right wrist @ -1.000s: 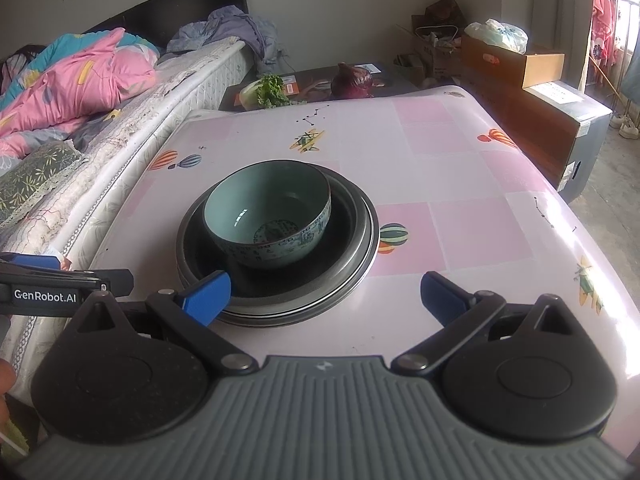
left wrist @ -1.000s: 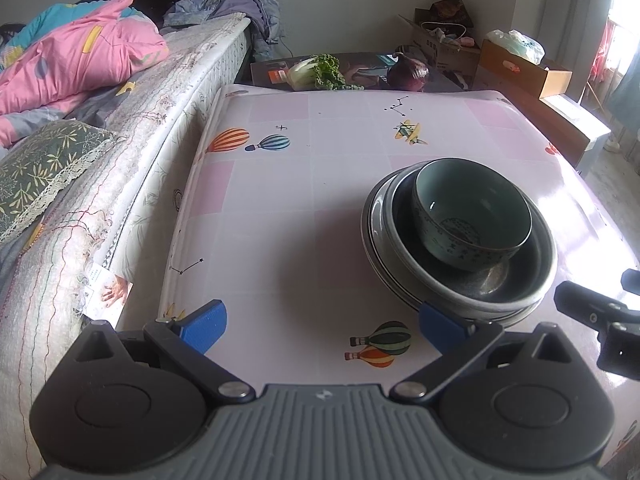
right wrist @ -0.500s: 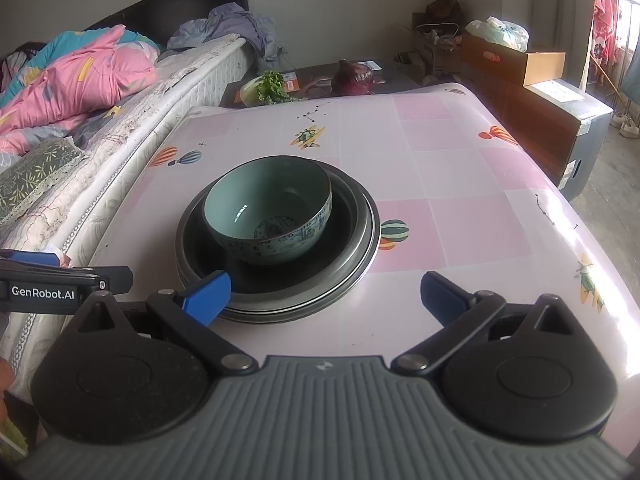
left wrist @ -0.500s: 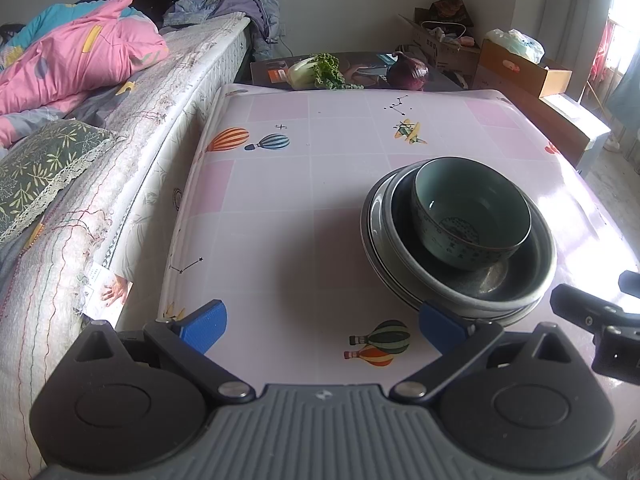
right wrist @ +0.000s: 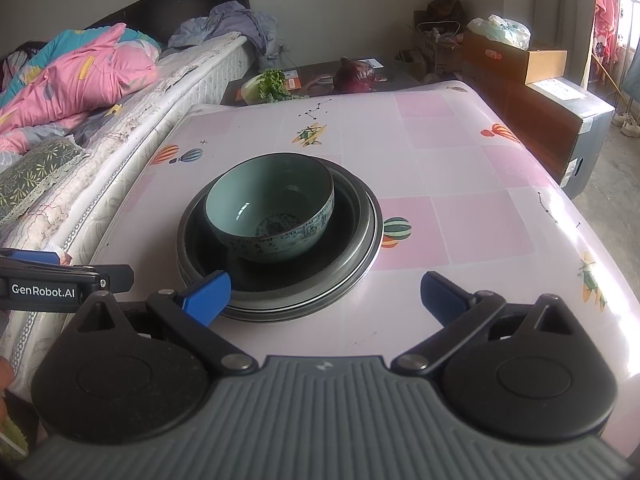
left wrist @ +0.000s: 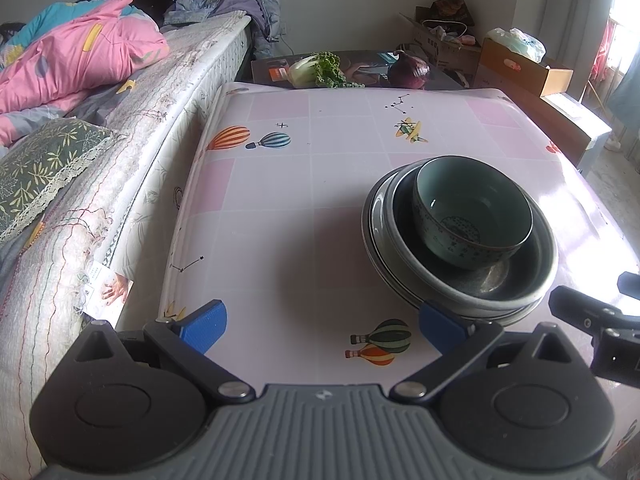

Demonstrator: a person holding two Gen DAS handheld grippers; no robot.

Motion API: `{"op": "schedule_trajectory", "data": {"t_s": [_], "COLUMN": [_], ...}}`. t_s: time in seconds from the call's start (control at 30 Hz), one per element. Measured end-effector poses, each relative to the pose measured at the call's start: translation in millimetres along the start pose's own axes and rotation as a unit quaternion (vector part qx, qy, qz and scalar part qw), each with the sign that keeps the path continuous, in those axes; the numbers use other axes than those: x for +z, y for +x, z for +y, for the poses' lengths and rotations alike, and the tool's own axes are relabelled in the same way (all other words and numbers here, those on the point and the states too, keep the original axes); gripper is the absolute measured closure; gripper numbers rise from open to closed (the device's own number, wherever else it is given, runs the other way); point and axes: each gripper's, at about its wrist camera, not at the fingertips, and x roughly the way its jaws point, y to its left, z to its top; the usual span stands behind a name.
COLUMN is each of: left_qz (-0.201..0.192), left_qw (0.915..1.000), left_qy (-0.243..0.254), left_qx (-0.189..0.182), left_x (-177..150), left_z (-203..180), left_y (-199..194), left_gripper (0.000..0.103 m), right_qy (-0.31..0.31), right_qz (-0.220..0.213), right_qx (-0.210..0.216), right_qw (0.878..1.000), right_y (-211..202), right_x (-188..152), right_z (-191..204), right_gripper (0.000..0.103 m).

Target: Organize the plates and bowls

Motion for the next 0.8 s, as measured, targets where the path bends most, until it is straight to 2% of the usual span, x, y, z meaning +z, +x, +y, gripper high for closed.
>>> {"op": "schedule_trajectory", "data": {"t_s": [0.8], "left_qz": [0.001], "left_qw": [1.0], "left_qy": [-0.001], "left_qx": [0.001], "left_x": [-1.5], "left_z": [1.6], "left_y": [0.4], "left_gripper": [0.0], "right_qy": [-0.002], "right_qz": [0.002], "right_qx": [0.001], "right_qw": [1.0], "right_y": [1.8], "right_x": [-2.8], "right_z": [3.0], "right_gripper": [0.001]}}
